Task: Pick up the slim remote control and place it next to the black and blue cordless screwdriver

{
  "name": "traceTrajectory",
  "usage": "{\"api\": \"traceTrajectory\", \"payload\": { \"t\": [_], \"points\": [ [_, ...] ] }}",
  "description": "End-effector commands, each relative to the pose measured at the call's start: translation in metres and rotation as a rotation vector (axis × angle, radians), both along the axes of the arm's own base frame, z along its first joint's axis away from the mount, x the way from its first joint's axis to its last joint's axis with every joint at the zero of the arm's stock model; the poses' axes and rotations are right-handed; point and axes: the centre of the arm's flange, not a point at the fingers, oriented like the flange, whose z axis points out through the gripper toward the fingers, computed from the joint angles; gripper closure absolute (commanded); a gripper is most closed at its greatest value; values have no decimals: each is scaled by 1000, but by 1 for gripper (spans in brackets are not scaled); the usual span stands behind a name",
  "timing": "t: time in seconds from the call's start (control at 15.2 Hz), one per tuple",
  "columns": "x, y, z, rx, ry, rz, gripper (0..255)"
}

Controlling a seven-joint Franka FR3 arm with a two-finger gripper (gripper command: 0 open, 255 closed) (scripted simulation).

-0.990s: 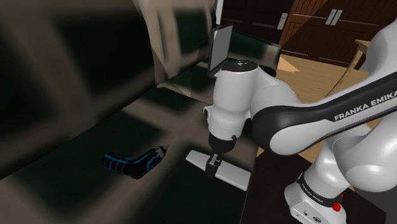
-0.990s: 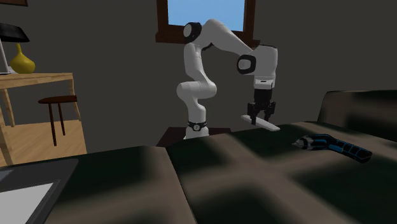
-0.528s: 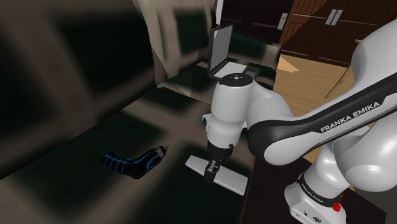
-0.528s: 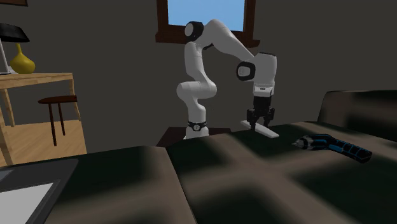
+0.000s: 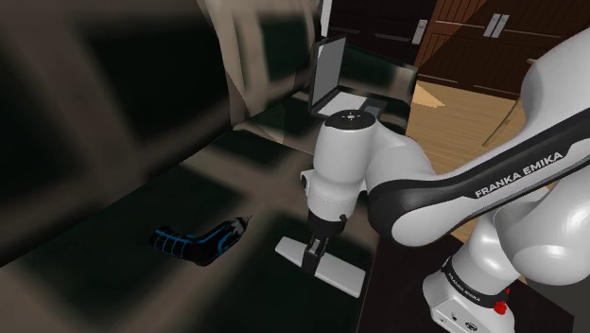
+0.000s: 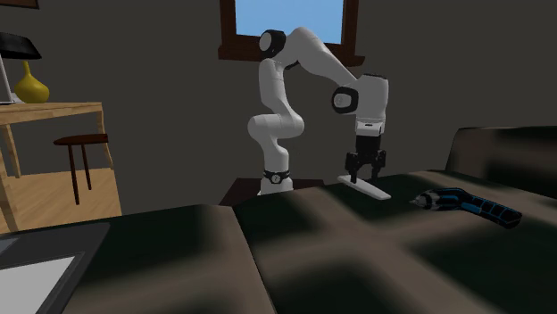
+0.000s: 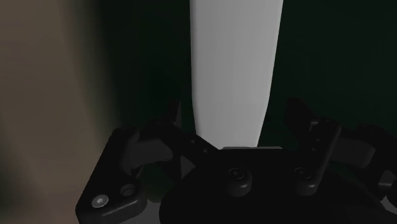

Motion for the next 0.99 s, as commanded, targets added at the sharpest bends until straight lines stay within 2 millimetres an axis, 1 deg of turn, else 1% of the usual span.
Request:
{"api": "traceTrajectory", "payload": {
  "t": [0.0, 0.2, 0.4, 0.46, 0.92],
  "points": [
    [0, 0, 0, 0, 0, 0, 0],
    [0, 0, 0, 0, 0, 0, 0],
    [1, 0, 40, 0, 0, 0, 0],
    [1, 0, 50, 0, 0, 0, 0],
    [1, 0, 50, 0, 0, 0, 0]
  ]
}}
